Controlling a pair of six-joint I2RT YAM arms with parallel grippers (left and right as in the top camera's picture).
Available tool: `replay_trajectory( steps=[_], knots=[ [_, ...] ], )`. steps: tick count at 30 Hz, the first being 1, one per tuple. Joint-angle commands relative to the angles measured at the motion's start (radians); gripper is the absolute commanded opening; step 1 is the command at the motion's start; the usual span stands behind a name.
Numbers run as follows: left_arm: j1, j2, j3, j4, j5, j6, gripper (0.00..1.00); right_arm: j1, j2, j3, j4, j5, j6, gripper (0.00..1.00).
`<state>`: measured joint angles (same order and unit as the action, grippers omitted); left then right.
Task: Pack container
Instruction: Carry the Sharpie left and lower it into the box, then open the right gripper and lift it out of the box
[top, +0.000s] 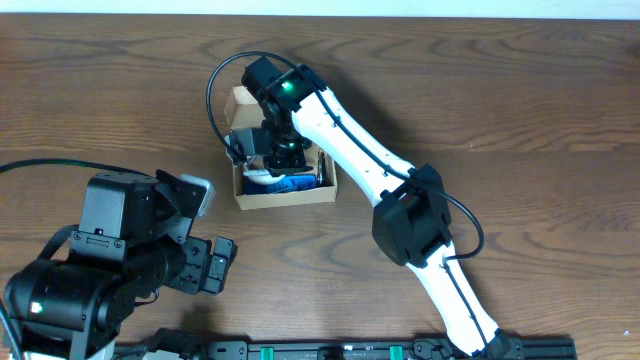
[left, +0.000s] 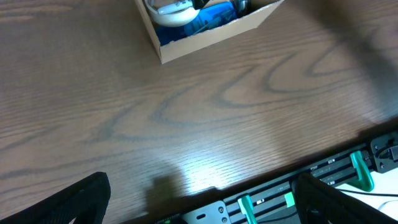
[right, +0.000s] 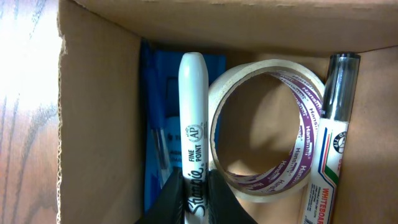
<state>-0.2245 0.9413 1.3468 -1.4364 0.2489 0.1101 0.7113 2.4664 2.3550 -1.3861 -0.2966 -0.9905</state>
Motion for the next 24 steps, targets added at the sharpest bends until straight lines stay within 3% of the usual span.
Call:
replay_trajectory(
  steps=[1, 4, 8, 16, 22, 24],
  knots=[
    [0.002, -0.001, 0.016, -0.003, 0.006, 0.017, 0.95, 0.01, 0.021, -0.002, 0.006, -0.008, -0.008, 0.15],
    [0.002, -0.001, 0.016, -0.004, 0.006, 0.017, 0.95, 0.01, 0.021, -0.002, 0.006, 0.034, -0.007, 0.3],
    [0.002, -0.001, 0.016, -0.004, 0.006, 0.017, 0.95, 0.01, 0.021, -0.002, 0.006, 0.046, 0.044, 0.73],
    [0.002, -0.001, 0.016, -0.004, 0.006, 0.017, 0.95, 0.01, -0.03, 0.002, 0.006, 0.045, 0.137, 0.73],
    [0.002, -0.001, 0.016, -0.004, 0.006, 0.017, 0.95, 0.009, -0.165, 0.003, 0.007, 0.045, 0.16, 0.98],
    [0.002, -0.001, 0.016, -0.004, 0.006, 0.017, 0.95, 0.008, -0.225, 0.003, 0.01, 0.046, 0.16, 0.99]
  ],
)
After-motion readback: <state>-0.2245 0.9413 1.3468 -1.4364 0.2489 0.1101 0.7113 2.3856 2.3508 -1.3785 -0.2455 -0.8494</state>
